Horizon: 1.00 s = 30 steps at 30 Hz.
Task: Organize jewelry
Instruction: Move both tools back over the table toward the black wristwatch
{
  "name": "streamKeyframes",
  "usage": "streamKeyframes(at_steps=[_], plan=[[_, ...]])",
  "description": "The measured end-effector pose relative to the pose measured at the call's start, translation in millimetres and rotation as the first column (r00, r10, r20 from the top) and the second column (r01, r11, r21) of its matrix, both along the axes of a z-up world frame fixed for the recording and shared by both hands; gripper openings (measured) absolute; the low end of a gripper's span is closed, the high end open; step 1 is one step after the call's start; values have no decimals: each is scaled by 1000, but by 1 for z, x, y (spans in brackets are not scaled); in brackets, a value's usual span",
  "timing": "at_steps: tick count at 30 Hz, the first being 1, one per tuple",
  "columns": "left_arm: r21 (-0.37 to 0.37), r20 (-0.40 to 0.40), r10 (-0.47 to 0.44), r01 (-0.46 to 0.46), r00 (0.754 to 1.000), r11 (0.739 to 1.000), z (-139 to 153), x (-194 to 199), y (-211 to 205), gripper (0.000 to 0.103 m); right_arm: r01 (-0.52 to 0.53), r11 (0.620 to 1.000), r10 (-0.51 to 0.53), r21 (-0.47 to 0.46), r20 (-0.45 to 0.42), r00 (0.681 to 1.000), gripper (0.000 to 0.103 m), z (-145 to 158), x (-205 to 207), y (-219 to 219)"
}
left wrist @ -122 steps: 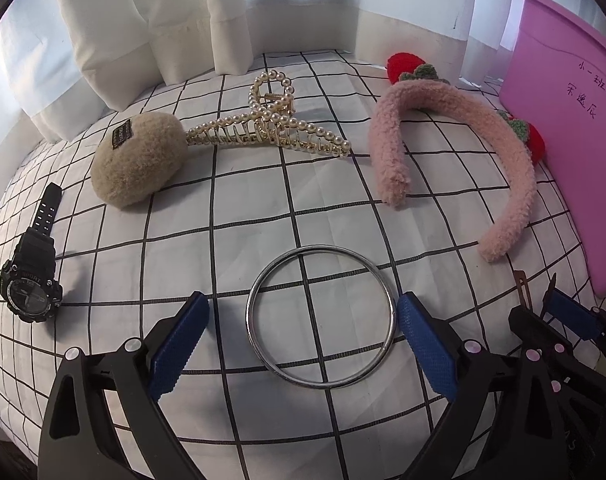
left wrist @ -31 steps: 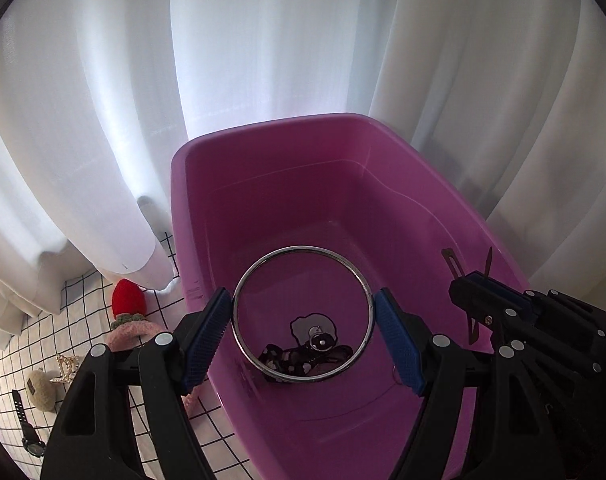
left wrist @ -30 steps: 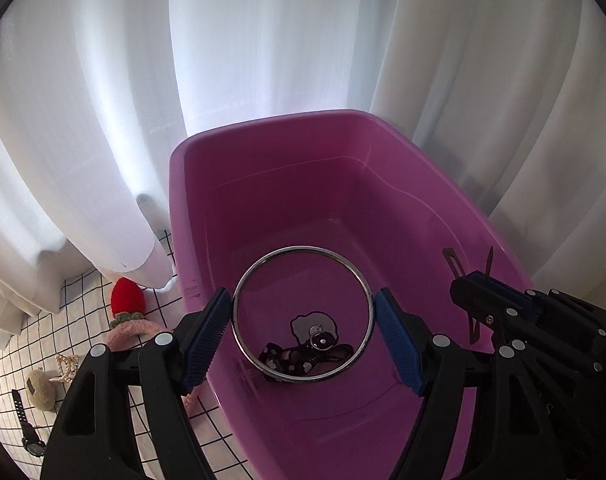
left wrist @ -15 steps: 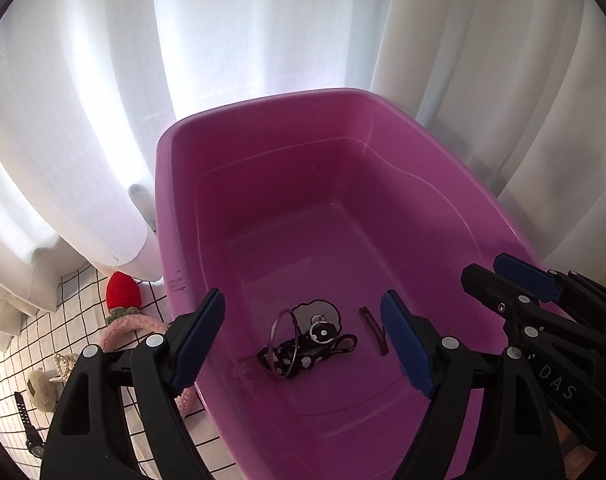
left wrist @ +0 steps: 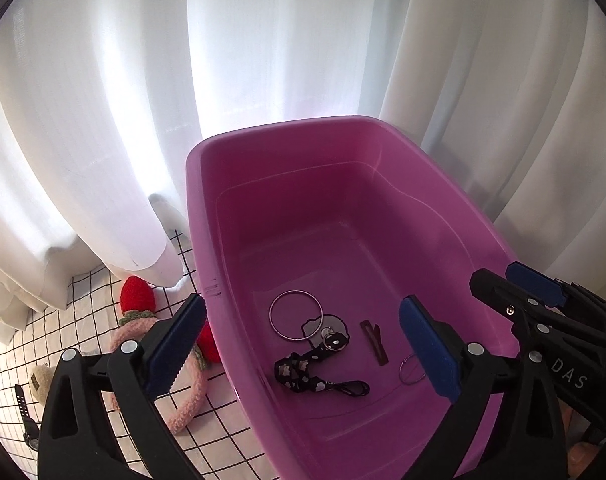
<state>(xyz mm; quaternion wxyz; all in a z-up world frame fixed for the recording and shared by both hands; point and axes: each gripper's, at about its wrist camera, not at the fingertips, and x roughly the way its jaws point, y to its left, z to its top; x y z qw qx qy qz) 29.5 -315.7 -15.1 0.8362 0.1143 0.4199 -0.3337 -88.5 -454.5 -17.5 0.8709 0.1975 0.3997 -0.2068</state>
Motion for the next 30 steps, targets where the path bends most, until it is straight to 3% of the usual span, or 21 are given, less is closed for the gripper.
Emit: streamKeyframes(at_steps=[13, 23, 30], plan=[[-42, 28, 115, -114, 993, 993, 20, 7, 62, 96, -40, 999, 40, 2, 52, 998, 62, 15, 7, 37], [-71, 36, 242, -239, 970, 968, 20, 14, 159, 97, -155, 988, 154, 9, 79, 985, 65, 20, 31, 103], [-78, 13, 368, -366, 930, 928, 11, 24, 246, 97, -268, 963, 266, 8, 106, 958, 66, 21, 53, 167]])
